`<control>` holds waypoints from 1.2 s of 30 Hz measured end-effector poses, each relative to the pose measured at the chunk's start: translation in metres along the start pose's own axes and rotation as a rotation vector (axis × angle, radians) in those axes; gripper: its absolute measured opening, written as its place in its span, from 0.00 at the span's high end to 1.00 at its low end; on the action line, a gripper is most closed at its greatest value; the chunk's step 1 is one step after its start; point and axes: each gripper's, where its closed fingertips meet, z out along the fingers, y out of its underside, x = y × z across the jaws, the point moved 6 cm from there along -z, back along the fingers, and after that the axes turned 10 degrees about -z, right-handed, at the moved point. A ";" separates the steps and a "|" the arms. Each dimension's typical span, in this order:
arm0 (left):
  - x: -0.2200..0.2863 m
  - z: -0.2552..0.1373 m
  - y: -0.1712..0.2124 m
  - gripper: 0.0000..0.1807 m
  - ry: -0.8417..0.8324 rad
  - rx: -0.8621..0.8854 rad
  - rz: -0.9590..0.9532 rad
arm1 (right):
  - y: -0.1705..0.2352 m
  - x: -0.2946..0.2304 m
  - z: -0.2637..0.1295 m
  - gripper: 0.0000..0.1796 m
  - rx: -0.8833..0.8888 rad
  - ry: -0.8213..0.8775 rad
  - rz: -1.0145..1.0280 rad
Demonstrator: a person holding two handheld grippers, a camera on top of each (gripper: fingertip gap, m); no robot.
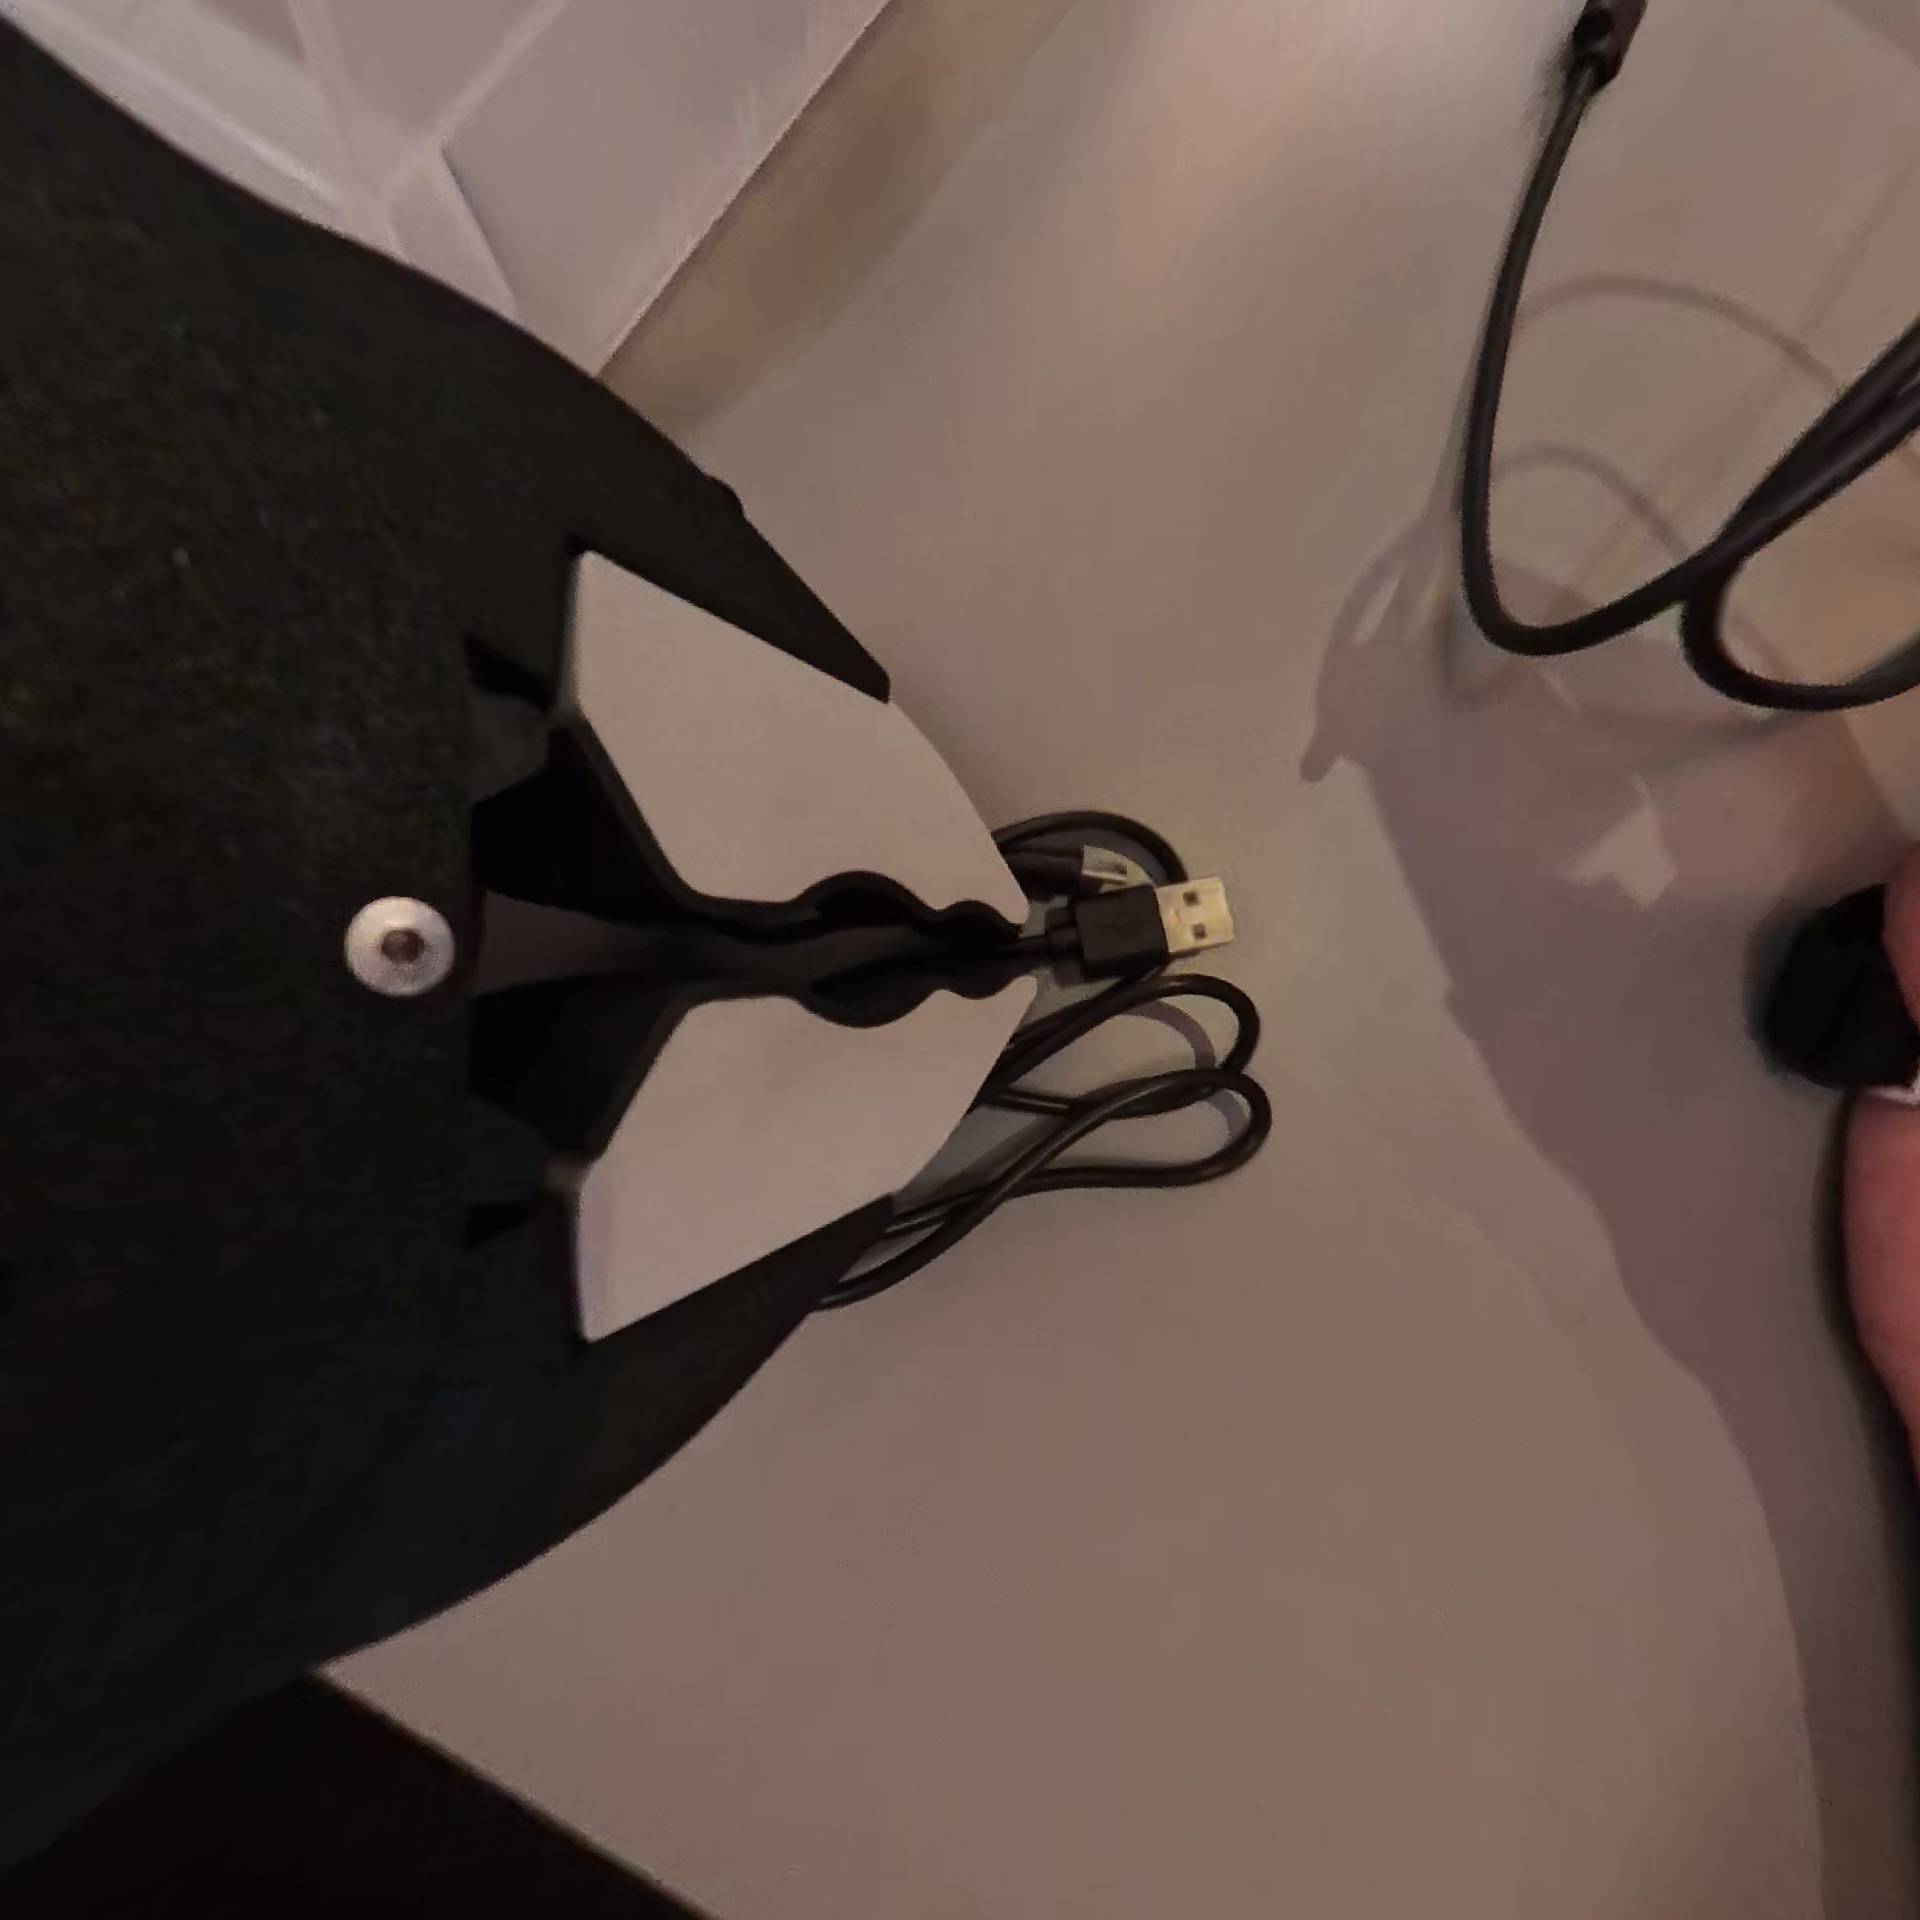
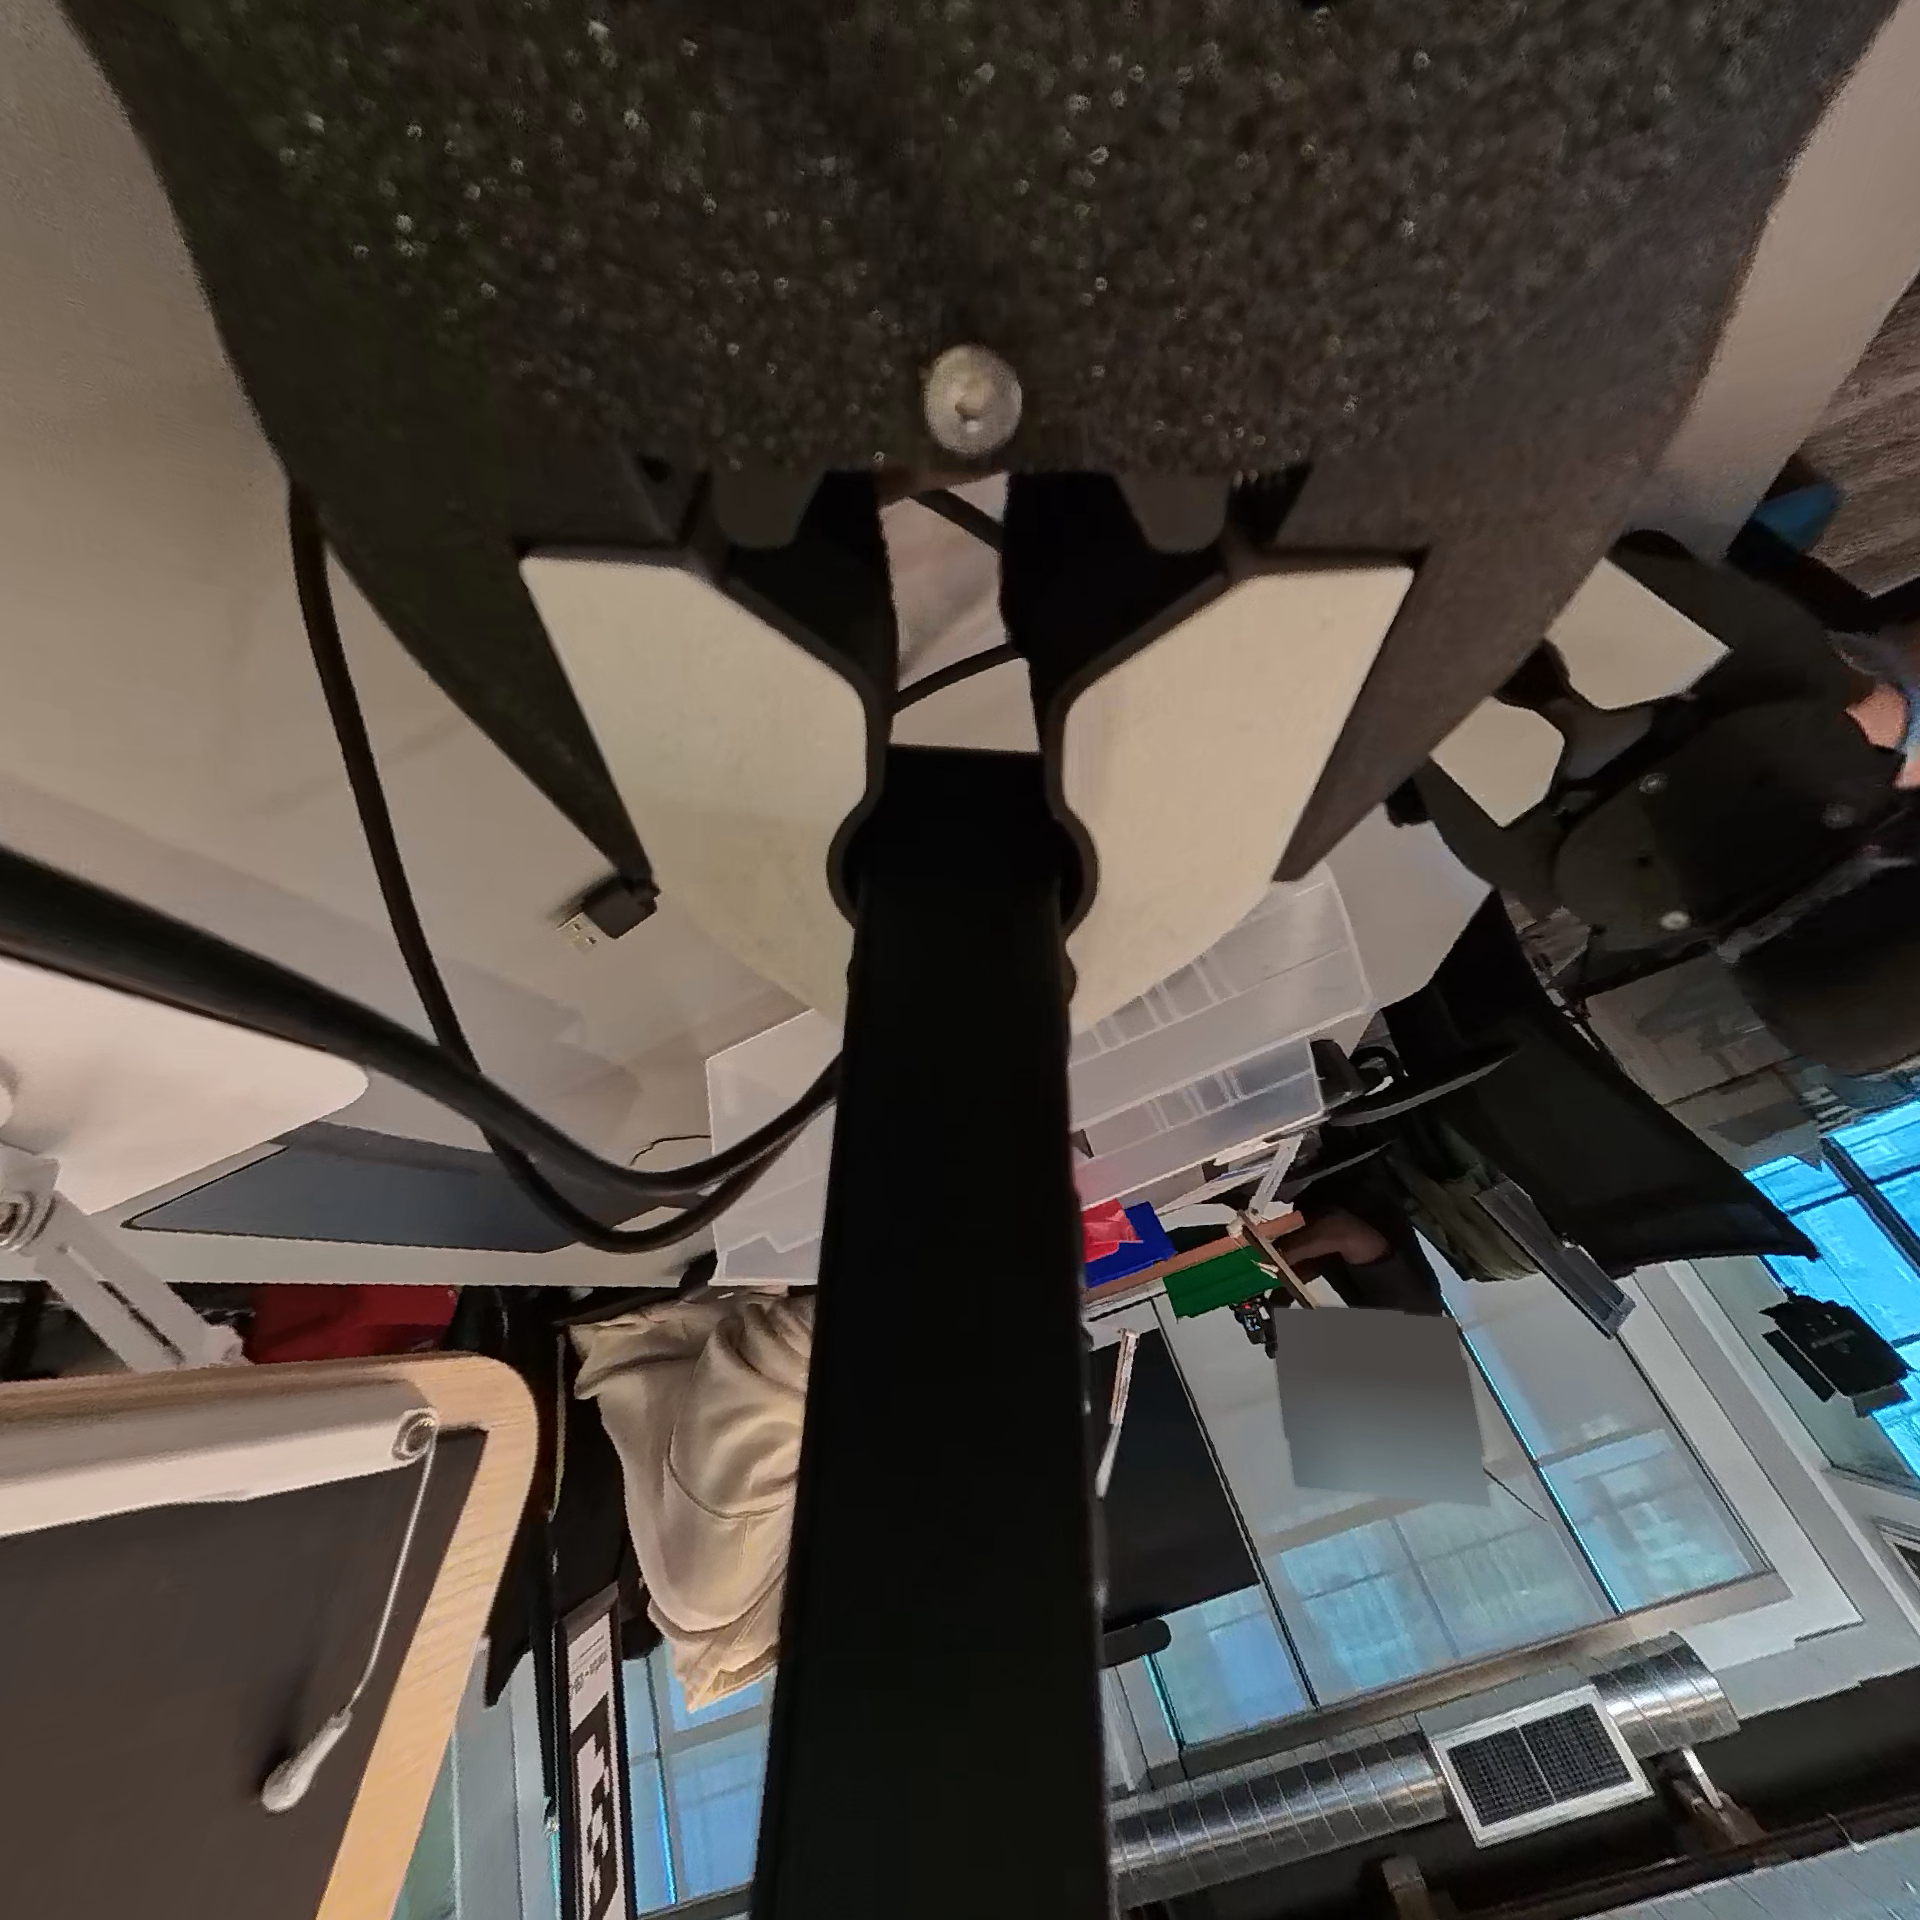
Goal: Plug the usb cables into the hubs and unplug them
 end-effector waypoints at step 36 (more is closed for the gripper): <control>-0.027 -0.027 -0.152 0.99 0.049 0.075 -0.160 | 0.008 -0.013 0.007 0.85 -0.192 0.261 -0.294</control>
